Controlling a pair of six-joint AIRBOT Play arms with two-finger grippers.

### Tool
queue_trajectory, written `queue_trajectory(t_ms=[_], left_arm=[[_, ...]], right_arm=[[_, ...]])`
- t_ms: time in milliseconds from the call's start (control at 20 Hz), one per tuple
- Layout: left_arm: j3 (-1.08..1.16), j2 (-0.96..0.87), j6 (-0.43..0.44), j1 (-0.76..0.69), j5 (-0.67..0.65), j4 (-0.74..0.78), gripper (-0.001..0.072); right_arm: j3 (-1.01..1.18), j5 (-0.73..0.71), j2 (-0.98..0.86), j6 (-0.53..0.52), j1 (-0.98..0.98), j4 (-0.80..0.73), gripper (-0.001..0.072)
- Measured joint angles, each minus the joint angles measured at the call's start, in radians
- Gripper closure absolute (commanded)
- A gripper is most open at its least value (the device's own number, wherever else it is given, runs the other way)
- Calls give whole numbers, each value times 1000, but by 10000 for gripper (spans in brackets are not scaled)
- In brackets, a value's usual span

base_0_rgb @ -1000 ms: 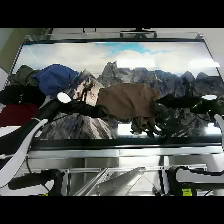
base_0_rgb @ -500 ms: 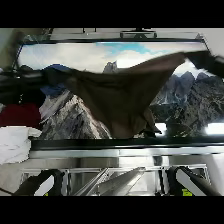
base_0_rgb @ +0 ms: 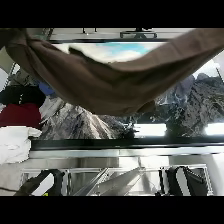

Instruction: Fold the shirts.

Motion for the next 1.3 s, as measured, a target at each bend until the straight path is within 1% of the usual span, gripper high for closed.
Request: queue_trajectory(t_ms=[150,300,450,500,550,600,700,800,950,1000,1050,1150,1300], left_arm=[[58,-123,-7,-111,-32,44,689],[80,-288,-7,-211,-41,137,690],[97,-483,-8,-255,18,229,689],[114,-544,-13,-253,51,247,493],[138,-603,-20,-246,90,257,148],[162,-653,-31,-235,117,263,-8],[184,-718,-51,-207,149,256,-8],[164,-735,-64,-178,150,248,-7],[75,-719,-90,-141,77,247,-8],[34,-708,-103,-137,40,244,-7],[-19,-694,-117,-140,5,240,-7],[-164,-651,-134,-172,-52,240,-7],[-430,-560,-149,-274,-37,236,-5]], right_arm=[[-36,50,-35,63,34,-47,696],[-128,51,-146,156,89,-148,696],[-209,-58,-321,208,124,-269,694],[-220,-105,-384,214,124,-297,660],[-225,-150,-449,223,121,-317,449],[-224,-186,-508,230,115,-330,320],[-217,-224,-600,237,97,-352,321],[-211,-233,-662,237,74,-379,321],[-209,-211,-722,237,46,-464,309],[-208,-198,-739,237,42,-491,220],[-208,-184,-758,237,39,-515,193],[-206,-157,-803,237,35,-551,193],[-188,-118,-881,237,32,-566,193]])
